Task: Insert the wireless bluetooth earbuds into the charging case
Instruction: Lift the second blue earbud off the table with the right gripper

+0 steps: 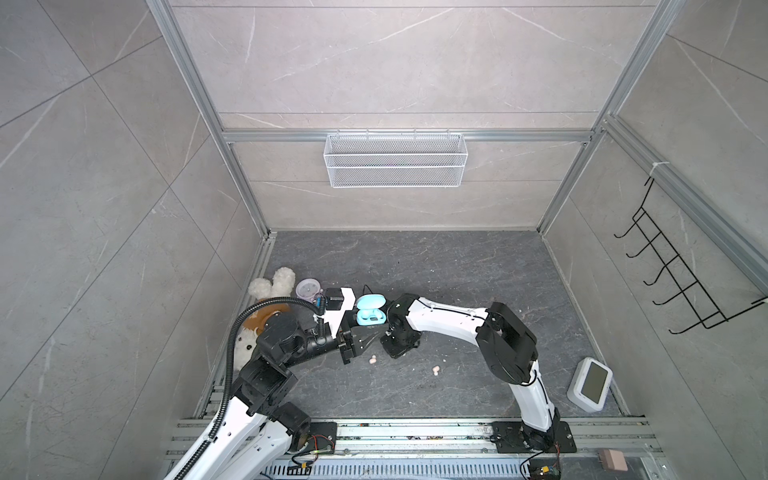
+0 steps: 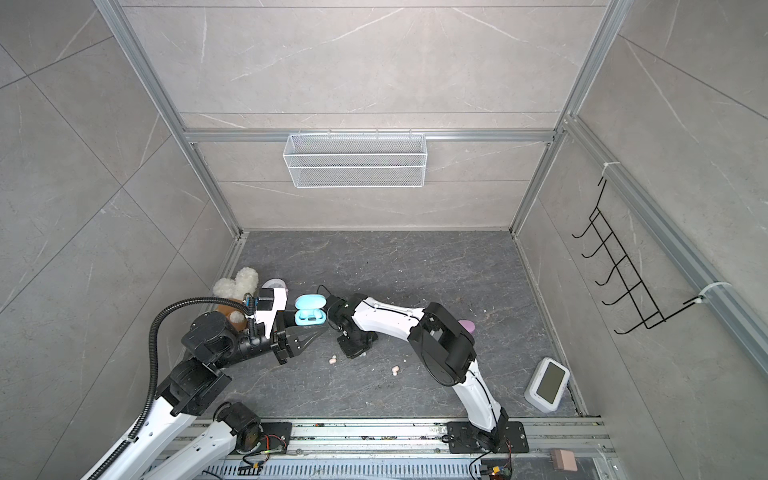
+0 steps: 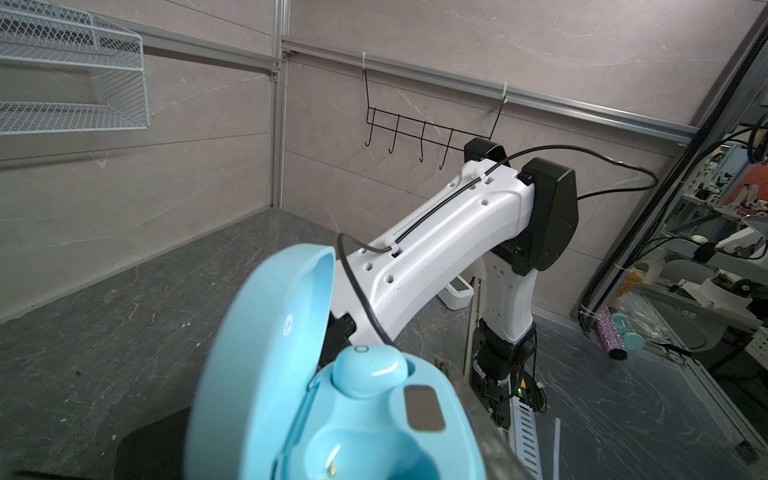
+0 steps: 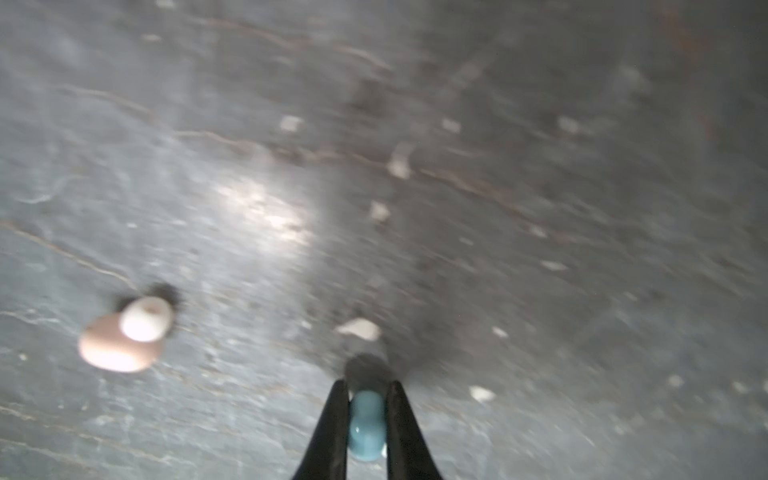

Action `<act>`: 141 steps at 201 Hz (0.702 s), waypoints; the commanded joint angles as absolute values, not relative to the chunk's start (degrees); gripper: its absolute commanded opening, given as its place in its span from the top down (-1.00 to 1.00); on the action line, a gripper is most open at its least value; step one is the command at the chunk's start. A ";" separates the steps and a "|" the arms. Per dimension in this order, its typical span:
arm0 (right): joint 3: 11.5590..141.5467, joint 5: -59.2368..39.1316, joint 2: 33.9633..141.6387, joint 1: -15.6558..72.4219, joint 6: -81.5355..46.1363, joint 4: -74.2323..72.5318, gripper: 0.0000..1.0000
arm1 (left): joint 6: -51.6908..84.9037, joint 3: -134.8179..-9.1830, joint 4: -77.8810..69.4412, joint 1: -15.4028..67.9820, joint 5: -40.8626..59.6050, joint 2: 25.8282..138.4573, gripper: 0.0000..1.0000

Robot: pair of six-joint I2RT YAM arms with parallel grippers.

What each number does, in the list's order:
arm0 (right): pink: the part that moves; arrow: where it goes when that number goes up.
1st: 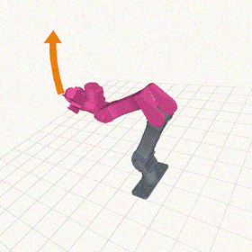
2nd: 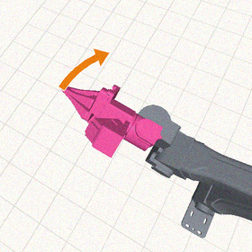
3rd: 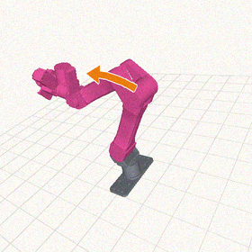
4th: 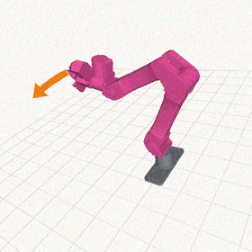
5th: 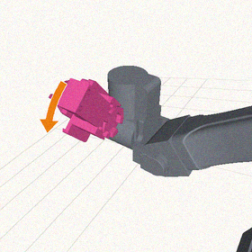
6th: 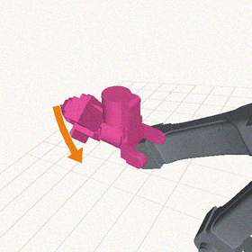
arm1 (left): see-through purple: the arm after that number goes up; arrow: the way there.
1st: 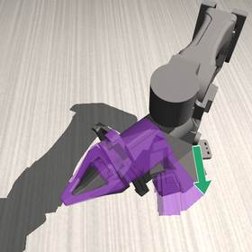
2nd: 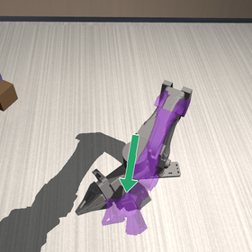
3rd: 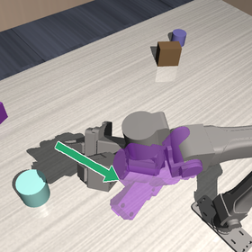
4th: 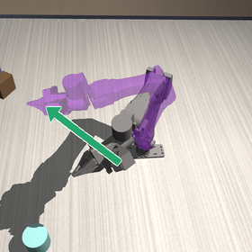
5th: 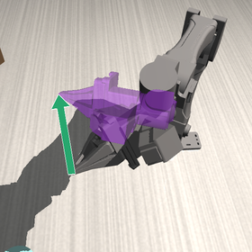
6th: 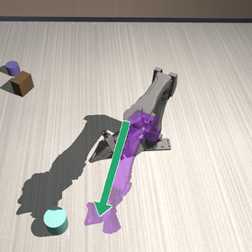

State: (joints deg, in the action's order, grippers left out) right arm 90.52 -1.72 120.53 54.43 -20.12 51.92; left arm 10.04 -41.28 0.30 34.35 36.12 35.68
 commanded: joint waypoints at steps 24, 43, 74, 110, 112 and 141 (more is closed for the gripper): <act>83.36 -4.31 107.64 48.20 -25.16 49.85 0.70 | 10.05 -43.90 -8.30 34.07 38.33 39.60 0.44; 80.55 -5.42 102.26 45.24 -26.62 49.81 0.69 | 10.33 -43.62 -10.91 34.15 38.85 41.39 0.44; 79.10 -6.74 94.13 41.40 -28.69 51.83 0.69 | 10.48 -44.68 -14.57 34.19 40.75 45.60 0.42; 81.74 -8.16 85.63 37.79 -31.11 55.72 0.69 | 10.70 -46.58 -19.08 35.13 42.33 51.41 0.43; 81.98 -8.26 85.13 37.55 -31.24 55.92 0.69 | 10.56 -46.76 -19.27 35.19 42.40 51.70 0.42; 86.01 -10.44 79.32 34.72 -32.77 59.27 0.69 | 9.33 -48.73 -21.47 37.31 43.00 56.36 0.42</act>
